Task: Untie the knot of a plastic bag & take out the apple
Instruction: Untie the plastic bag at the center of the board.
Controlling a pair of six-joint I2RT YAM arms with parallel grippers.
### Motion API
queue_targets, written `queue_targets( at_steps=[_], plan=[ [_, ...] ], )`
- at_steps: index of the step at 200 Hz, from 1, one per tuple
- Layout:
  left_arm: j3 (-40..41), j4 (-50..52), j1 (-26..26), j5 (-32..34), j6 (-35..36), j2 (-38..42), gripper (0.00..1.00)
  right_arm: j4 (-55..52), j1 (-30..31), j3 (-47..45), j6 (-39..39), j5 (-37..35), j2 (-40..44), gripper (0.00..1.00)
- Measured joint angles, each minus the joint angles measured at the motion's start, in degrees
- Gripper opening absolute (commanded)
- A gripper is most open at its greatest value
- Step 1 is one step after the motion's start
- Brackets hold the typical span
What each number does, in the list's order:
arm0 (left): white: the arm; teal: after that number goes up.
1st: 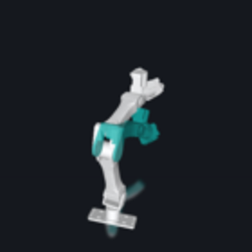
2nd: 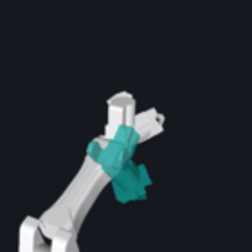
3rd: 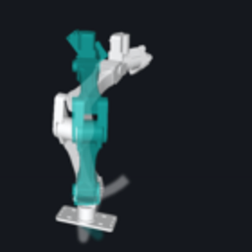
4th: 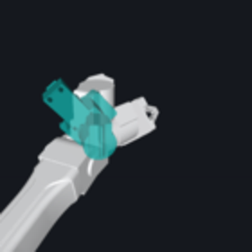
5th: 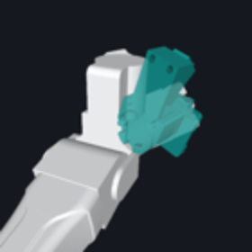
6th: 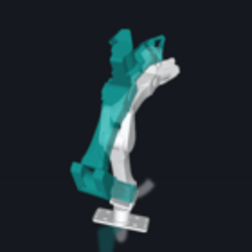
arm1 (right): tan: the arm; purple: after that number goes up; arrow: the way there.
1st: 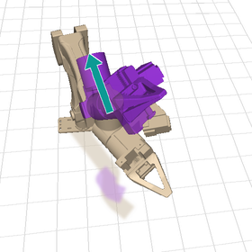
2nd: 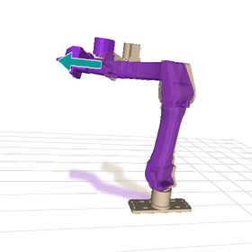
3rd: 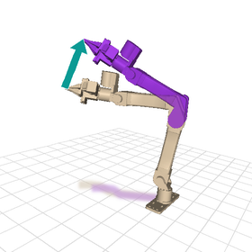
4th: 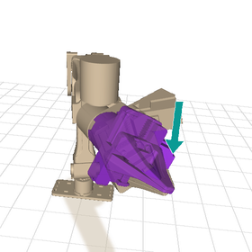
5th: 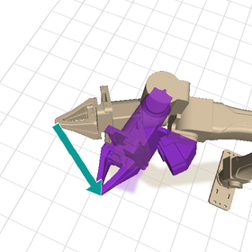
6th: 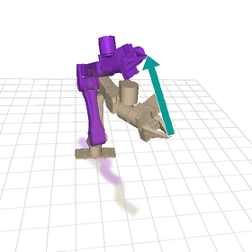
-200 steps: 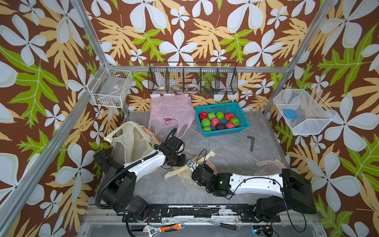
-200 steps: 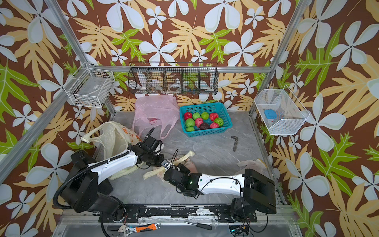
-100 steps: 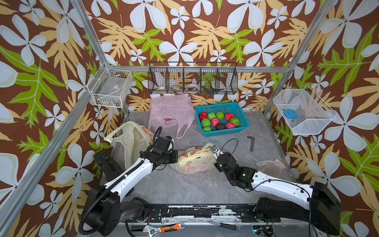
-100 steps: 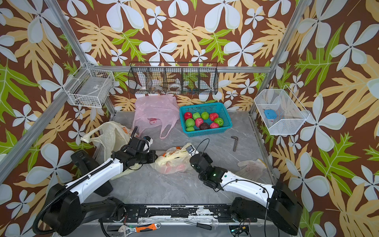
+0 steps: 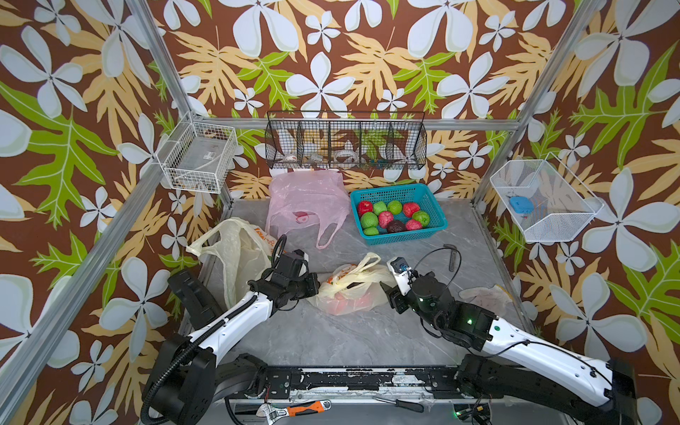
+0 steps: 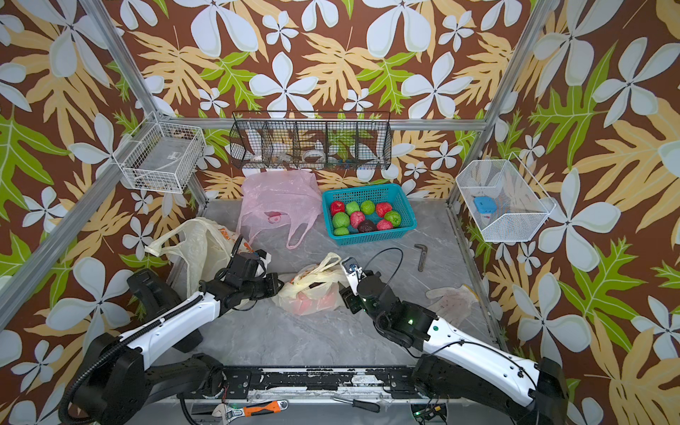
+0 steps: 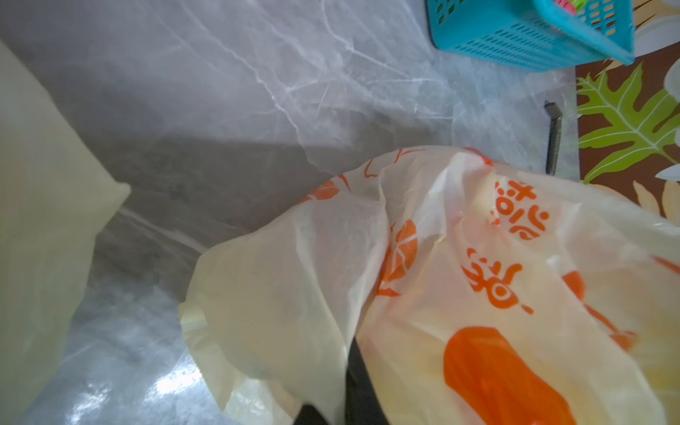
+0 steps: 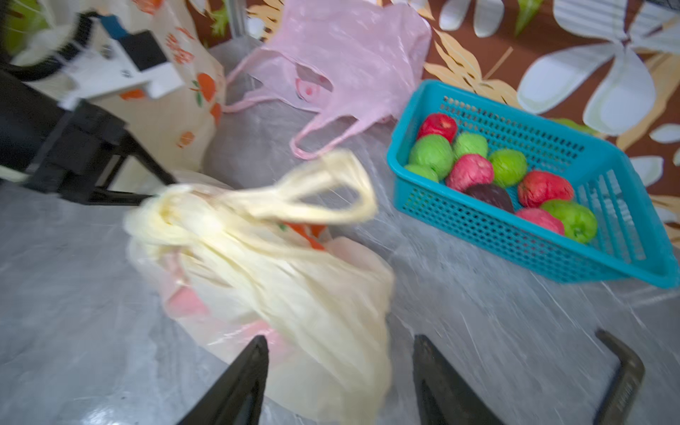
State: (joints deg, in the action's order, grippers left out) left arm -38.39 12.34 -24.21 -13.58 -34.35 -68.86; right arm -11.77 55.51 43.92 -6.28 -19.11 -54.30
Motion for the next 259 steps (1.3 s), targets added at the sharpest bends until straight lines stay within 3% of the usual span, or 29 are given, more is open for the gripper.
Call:
queue_targets(
  at_steps=[38,71,104,126,142,176,200,216,248,259],
  plan=[
    [-1.09,-0.13,0.0,0.07,-0.24,-0.5,0.0,-4.28,2.69,6.51,6.62,0.31,-8.24,0.79],
    [-0.57,-0.39,0.0,0.02,-1.31,0.85,0.0,-6.6,2.75,10.62,9.79,0.9,-15.72,0.78],
    [0.2,-0.09,0.0,0.26,-1.27,0.98,0.0,-8.33,2.93,11.54,12.02,-2.43,-20.11,0.6],
    [0.61,-0.13,0.0,0.33,-1.36,2.19,0.0,-7.91,2.8,12.79,14.49,-4.87,-20.46,0.24],
    [1.2,-0.31,0.0,0.81,-1.29,3.21,0.0,-6.05,2.12,11.52,15.08,-7.08,-19.87,0.1],
    [4.39,-1.05,0.0,1.05,-0.48,6.01,0.0,-2.64,-8.13,11.23,12.72,-7.45,-16.94,0.05],
    [9.55,-4.17,0.0,-0.15,-1.18,9.73,0.0,6.34,-19.74,4.9,7.17,4.04,-11.43,0.04],
    [12.2,-6.16,0.0,-0.87,-1.36,11.43,0.0,9.03,-23.56,2.16,3.23,10.1,-11.06,0.04],
    [12.0,-6.95,0.0,-1.9,-0.83,15.3,0.34,12.94,-24.39,4.17,-0.22,17.4,-11.45,0.05],
    [11.08,-6.97,0.0,-1.88,0.11,17.53,0.41,14.03,-24.48,5.07,-0.74,19.19,-11.85,0.07]
  ],
)
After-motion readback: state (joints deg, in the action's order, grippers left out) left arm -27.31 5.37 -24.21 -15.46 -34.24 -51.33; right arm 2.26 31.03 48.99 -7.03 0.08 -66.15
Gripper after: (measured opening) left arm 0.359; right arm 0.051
